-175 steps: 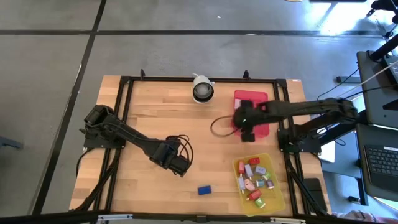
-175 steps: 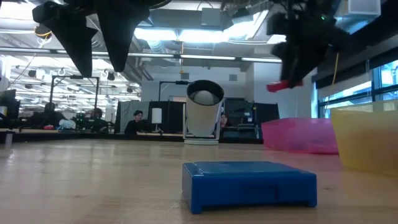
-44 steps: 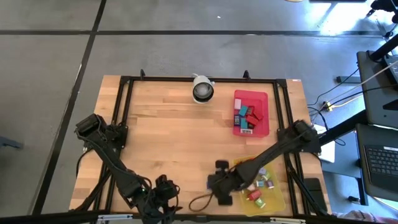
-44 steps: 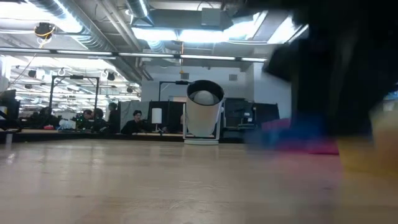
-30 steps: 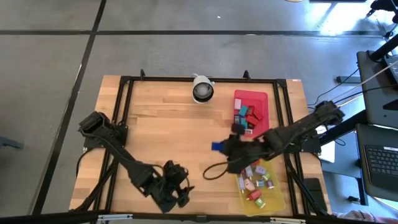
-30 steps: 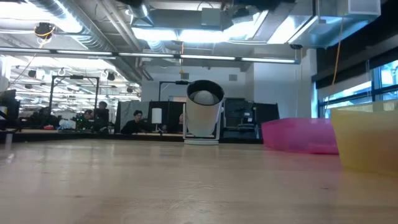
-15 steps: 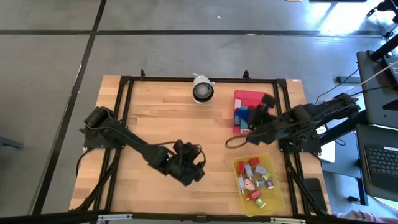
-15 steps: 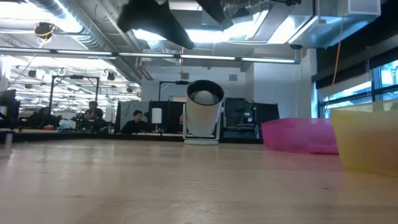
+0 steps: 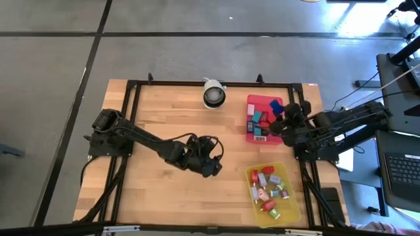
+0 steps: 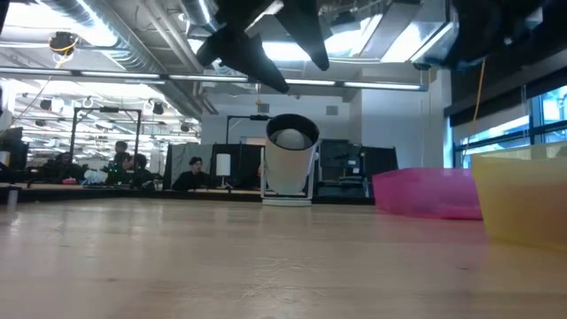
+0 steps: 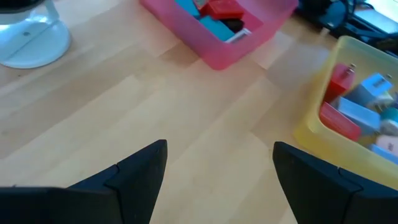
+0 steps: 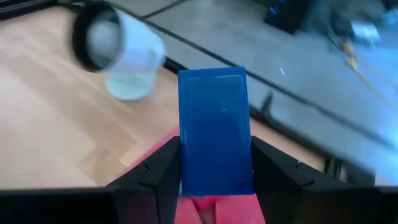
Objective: Pick & Place Office items
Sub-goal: Put the blue digital timer into the pink bin, then return to Home Position
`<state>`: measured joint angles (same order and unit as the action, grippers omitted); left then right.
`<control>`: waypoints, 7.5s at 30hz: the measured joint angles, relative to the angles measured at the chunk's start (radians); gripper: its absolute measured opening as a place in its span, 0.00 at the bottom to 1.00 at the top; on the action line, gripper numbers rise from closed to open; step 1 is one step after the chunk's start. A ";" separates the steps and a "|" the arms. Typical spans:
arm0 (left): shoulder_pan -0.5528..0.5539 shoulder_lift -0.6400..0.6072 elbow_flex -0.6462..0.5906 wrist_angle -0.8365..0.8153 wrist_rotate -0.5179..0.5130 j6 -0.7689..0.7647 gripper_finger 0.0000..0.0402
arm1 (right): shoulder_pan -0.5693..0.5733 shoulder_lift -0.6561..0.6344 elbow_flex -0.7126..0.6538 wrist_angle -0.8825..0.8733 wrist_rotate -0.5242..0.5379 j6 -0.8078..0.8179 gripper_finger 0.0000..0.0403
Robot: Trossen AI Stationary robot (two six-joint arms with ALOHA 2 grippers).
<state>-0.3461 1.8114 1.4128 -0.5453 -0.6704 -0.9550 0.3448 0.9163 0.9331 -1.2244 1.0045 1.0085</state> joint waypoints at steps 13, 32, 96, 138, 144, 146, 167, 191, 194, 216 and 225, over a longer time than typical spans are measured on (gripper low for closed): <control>0.087 0.000 0.000 0.019 0.045 -0.002 0.72 | -0.129 -0.003 -0.463 0.475 -0.267 0.216 0.41; 0.096 0.000 0.000 0.034 0.069 -0.002 0.72 | -0.312 -0.003 -0.543 0.760 -0.440 -0.157 0.41; 0.089 -0.468 0.000 -0.464 -0.119 0.128 0.72 | -0.446 -0.184 -0.140 0.589 -1.046 -0.756 0.72; -0.039 -1.037 0.000 -0.965 -0.286 0.033 0.72 | -0.479 -0.691 -0.919 1.410 -0.993 -0.392 0.72; -0.039 -1.032 -0.092 -0.786 -0.228 0.083 0.72 | -0.479 -0.687 -0.919 1.406 -0.985 -0.392 0.72; -0.039 -1.032 -0.163 -0.676 -0.195 0.125 0.72 | -0.479 -0.687 -0.919 1.404 -0.973 -0.393 0.72; -0.025 -1.125 -0.924 0.626 0.041 0.440 0.72 | -0.479 -0.686 -0.917 1.314 -0.880 -0.387 0.72; 0.341 -1.809 -1.319 0.687 0.378 0.481 0.72 | -0.479 -0.686 -0.917 1.313 -0.880 -0.361 0.72; 0.352 -1.798 -1.388 0.795 0.377 0.463 0.72 | -0.479 -0.686 -0.917 1.313 -0.870 -0.361 0.72; 0.421 -1.785 -1.404 0.595 -0.325 0.558 0.72 | -0.479 -0.677 -0.916 1.262 -0.835 -0.470 0.72; 0.421 -1.785 -1.404 0.594 -0.349 0.558 0.72 | -0.479 -0.677 -0.916 1.262 -0.836 -0.470 0.72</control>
<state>0.0750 0.0269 0.0090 0.0486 -1.0195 -0.3973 -0.1341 0.2390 0.0170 0.0372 0.1684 0.5388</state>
